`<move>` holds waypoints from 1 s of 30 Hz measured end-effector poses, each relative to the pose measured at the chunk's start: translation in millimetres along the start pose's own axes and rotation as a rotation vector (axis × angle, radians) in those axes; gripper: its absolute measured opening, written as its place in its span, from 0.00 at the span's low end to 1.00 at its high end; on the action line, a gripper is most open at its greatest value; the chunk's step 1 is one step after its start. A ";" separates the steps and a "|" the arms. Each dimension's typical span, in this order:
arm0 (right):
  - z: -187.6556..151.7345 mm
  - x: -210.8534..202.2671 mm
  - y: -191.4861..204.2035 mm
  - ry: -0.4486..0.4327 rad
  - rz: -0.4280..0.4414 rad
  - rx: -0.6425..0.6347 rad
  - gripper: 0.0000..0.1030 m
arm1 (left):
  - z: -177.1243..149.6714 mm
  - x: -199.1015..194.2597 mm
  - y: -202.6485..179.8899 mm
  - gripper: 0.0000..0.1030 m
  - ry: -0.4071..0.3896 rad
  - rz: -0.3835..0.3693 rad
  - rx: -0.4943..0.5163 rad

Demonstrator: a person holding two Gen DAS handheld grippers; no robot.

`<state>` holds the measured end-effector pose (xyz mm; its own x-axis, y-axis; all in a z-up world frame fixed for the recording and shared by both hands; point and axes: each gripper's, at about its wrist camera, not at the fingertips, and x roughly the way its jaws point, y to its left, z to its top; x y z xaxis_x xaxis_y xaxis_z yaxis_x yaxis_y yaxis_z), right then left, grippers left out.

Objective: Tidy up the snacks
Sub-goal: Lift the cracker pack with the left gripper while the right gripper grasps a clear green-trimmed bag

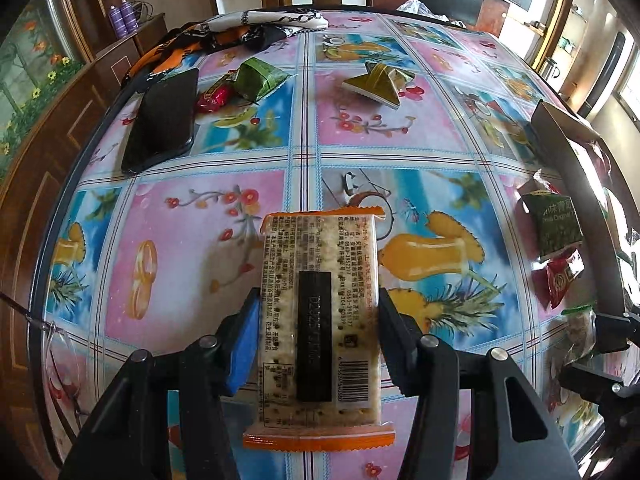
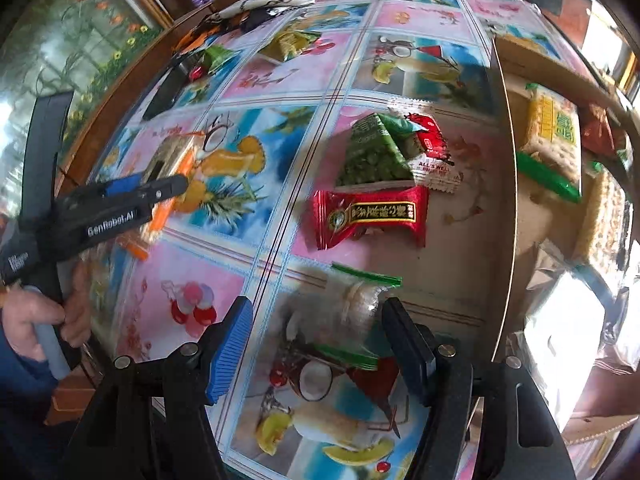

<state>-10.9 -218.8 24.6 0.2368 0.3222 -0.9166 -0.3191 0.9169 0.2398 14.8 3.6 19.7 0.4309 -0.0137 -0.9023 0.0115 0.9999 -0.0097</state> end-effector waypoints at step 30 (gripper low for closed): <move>-4.0 -31.4 5.9 -0.132 0.032 -0.019 0.30 | -11.8 -31.0 -25.9 0.51 -0.043 -0.090 -0.015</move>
<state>-23.9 -224.4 53.5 0.3443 0.3805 -0.8583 -0.3457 0.9013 0.2609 -9.5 -21.8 42.8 0.4670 -0.1036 -0.8782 0.0386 0.9946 -0.0968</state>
